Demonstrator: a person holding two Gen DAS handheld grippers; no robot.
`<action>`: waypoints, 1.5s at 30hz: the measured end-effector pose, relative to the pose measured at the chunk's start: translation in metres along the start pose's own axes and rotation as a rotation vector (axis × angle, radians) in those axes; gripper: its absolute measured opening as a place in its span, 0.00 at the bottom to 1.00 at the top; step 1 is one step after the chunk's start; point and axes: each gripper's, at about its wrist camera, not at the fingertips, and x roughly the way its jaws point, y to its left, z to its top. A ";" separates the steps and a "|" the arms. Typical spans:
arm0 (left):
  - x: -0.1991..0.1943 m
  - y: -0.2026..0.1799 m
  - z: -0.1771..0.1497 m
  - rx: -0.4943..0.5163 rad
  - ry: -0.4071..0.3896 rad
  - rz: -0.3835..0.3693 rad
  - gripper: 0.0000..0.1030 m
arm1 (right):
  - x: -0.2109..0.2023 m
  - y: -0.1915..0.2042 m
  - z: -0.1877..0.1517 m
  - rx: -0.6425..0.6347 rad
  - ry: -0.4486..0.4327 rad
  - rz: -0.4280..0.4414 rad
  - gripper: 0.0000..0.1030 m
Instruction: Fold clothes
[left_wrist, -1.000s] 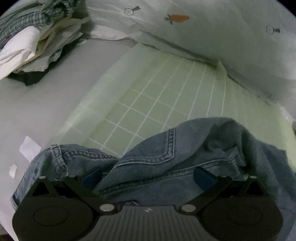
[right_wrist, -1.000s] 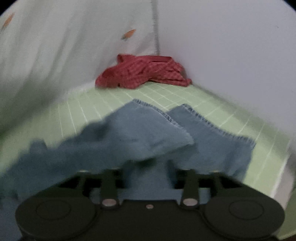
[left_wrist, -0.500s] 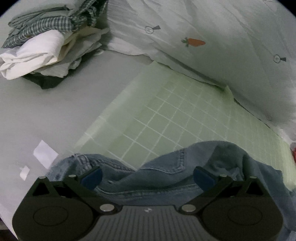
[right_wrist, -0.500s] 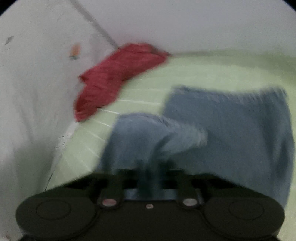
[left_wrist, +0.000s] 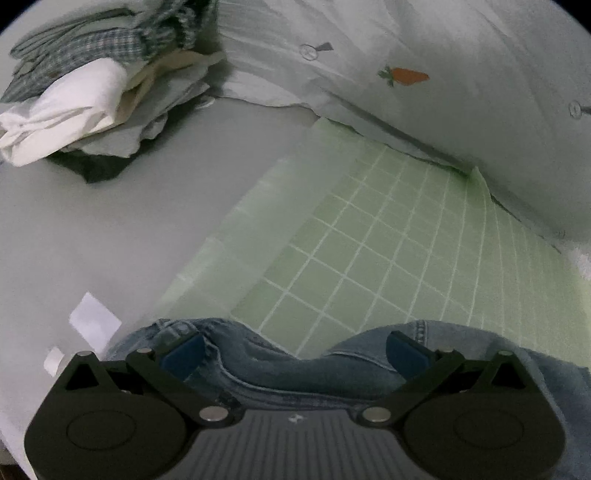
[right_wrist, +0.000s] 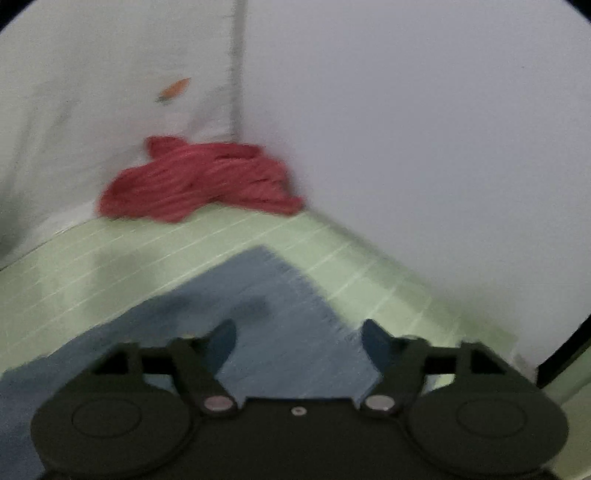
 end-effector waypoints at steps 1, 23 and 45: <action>0.003 -0.003 0.000 0.011 0.005 -0.002 1.00 | -0.004 0.013 -0.004 -0.017 0.005 0.035 0.76; -0.018 0.004 -0.070 0.083 0.033 -0.104 0.29 | -0.122 0.275 -0.082 -0.357 0.159 0.803 0.88; -0.084 0.063 -0.113 0.063 0.002 -0.249 0.42 | -0.172 0.203 -0.222 -0.626 0.175 0.657 0.95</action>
